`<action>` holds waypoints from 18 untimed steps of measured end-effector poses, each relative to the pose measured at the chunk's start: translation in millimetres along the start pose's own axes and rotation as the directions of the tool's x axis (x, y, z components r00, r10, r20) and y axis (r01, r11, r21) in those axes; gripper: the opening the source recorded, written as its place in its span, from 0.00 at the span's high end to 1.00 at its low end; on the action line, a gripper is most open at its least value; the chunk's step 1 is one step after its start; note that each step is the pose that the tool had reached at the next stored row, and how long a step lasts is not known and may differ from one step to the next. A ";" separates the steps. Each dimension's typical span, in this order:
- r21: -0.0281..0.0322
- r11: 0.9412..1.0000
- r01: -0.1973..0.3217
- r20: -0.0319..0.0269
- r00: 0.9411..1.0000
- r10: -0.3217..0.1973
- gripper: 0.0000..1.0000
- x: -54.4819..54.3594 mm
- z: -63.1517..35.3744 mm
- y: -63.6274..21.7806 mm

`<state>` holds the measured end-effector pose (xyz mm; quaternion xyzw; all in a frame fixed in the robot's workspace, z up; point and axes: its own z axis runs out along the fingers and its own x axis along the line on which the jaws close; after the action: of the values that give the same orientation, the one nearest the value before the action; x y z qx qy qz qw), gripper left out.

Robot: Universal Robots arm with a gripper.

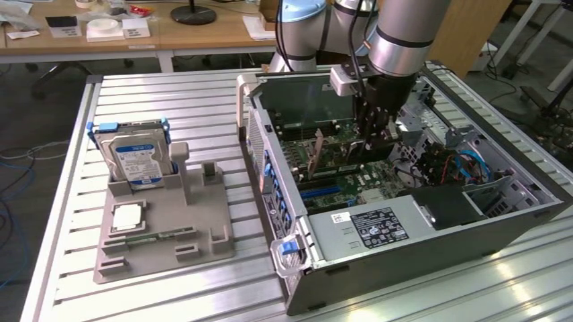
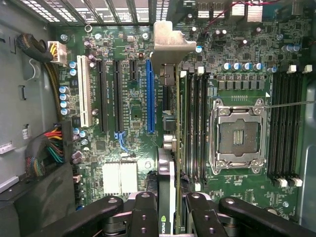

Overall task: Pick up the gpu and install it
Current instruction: 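Insert the gpu into the slot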

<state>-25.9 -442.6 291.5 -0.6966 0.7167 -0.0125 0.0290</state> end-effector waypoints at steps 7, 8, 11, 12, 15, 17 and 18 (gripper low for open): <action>0.000 1.000 0.000 0.000 1.000 0.000 0.73 0.2 0.3 -0.1; 0.000 1.000 0.000 0.000 1.000 0.000 0.73 0.2 0.3 -0.1; 0.000 1.000 0.000 0.000 1.000 0.000 0.73 0.2 0.3 -0.1; 0.000 1.000 0.000 0.000 1.000 0.000 0.73 0.2 0.3 -0.1; 0.000 1.000 0.004 0.000 1.000 -0.004 0.73 0.2 0.4 0.0; 0.000 1.000 0.007 0.000 1.000 -0.007 0.73 0.3 0.5 0.0; 0.000 1.000 0.010 0.001 1.000 -0.010 0.73 0.3 0.6 0.0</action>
<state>-25.9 -442.8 291.0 -0.7001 0.7134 -0.0124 0.0291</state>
